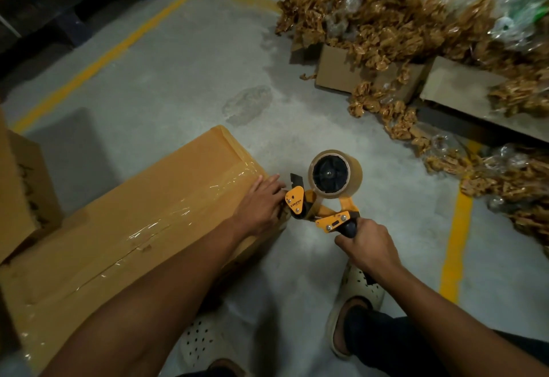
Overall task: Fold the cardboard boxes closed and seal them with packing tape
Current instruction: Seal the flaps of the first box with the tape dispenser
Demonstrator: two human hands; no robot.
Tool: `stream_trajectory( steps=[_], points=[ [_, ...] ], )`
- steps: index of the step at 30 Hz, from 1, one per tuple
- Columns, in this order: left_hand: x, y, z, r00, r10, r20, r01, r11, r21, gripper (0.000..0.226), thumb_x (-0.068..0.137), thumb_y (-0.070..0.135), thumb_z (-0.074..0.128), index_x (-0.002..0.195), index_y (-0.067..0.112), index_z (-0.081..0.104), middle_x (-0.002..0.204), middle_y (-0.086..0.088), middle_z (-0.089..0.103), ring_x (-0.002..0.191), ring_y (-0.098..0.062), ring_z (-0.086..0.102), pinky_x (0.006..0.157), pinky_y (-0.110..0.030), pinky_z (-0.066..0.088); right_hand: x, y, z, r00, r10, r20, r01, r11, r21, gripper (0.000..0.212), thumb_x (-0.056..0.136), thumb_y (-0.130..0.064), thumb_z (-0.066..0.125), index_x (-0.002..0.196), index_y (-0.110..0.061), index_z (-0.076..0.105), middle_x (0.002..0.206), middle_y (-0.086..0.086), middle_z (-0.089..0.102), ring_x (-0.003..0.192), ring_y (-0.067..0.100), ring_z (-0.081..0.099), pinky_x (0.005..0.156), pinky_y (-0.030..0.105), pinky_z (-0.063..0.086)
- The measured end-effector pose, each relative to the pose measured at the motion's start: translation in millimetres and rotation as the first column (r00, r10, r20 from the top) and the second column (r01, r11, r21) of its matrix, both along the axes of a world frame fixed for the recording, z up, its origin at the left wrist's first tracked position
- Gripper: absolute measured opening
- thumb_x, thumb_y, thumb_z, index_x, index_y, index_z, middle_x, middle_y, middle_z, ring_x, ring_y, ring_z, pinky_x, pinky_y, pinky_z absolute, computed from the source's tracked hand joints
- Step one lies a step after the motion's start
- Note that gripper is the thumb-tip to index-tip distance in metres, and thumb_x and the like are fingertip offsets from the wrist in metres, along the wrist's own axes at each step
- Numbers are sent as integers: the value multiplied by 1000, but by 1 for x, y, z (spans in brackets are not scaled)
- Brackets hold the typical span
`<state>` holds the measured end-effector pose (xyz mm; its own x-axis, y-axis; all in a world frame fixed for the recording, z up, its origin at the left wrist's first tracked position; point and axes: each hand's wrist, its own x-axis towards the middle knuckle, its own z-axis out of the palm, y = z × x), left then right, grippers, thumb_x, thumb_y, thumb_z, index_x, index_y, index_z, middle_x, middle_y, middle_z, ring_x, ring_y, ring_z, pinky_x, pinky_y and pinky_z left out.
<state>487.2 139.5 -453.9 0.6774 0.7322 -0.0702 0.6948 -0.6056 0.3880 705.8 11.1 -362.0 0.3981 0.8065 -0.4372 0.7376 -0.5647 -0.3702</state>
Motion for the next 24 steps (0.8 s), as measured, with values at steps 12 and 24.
stream_trajectory(
  steps=[12, 24],
  points=[
    [4, 1, 8, 1000, 29, 6, -29, 998, -57, 37, 105, 30, 38, 137, 25, 54, 146, 1, 43, 151, -19, 13, 122, -43, -6, 0, -17, -3, 1000, -11, 20, 11, 1000, -20, 24, 82, -36, 70, 95, -17, 62, 79, 1, 63, 69, 17, 60, 54, 26, 43],
    [6, 8, 17, 999, 24, -24, -27, 985, -171, 33, 101, 34, 49, 132, 27, 60, 143, -2, 44, 150, -22, 15, 122, -46, -4, 7, -15, -11, 999, -27, -39, 21, 990, -139, 22, 78, -32, 72, 91, -16, 63, 83, 5, 66, 76, 23, 65, 59, 29, 48]
  ],
)
